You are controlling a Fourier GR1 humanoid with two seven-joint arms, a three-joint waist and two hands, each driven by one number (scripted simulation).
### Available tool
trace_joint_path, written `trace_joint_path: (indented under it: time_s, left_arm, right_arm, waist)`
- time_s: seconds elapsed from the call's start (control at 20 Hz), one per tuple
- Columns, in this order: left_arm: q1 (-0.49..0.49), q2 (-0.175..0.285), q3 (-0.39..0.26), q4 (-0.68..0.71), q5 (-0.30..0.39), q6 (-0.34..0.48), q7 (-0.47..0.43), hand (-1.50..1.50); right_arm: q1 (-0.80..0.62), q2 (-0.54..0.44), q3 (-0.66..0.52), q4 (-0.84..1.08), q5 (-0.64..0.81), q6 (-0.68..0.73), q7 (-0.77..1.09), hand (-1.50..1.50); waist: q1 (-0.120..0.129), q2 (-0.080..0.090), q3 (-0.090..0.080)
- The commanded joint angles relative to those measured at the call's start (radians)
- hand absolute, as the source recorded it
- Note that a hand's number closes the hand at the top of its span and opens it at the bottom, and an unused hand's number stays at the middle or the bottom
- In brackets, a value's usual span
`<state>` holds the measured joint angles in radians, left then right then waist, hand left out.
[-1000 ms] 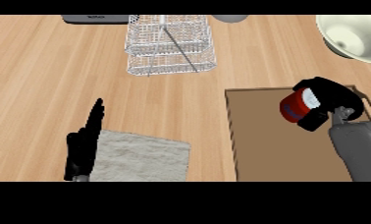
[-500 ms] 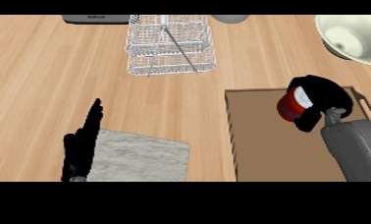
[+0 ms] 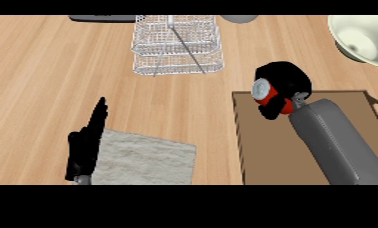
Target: Pick the can from the tray and place it in the tiered basket
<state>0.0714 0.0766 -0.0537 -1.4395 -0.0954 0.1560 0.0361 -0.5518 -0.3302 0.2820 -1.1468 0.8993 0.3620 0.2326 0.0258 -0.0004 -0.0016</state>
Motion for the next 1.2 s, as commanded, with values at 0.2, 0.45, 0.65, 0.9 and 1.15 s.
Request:
trace_joint_path:
  time_s: [0.2, 0.45, 0.65, 0.9, 1.15]
  left_arm:
    - [0.008, -0.039, -0.002, 0.059, -0.011, 0.032, -0.009, 0.00]
    - [0.058, 0.013, 0.029, -0.008, 0.016, -0.002, 0.001, 0.00]
    - [0.023, -0.013, 0.018, 0.033, 0.000, 0.017, -0.002, 0.00]
    - [0.011, -0.028, 0.004, 0.040, -0.010, 0.020, -0.006, 0.00]
    - [-0.026, -0.002, 0.028, 0.078, 0.004, -0.010, 0.013, 0.00]
  right_arm:
    - [-0.072, 0.108, -0.174, -0.098, -0.167, -0.020, 0.002, 1.50]
    - [-0.097, 0.115, -0.315, -0.316, -0.291, 0.013, 0.132, 1.50]
    - [-0.168, 0.085, -0.345, -0.492, -0.325, 0.036, 0.168, 1.50]
    - [-0.340, 0.023, -0.393, -0.522, -0.373, 0.148, 0.288, 1.50]
    - [-0.469, 0.039, -0.414, -0.473, -0.398, 0.151, 0.382, 1.50]
  waist:
    - [-0.035, -0.002, 0.001]
    - [-0.043, -0.010, 0.001]
    - [-0.044, -0.008, 0.001]
    - [-0.024, -0.002, 0.001]
    - [-0.022, 0.000, 0.001]
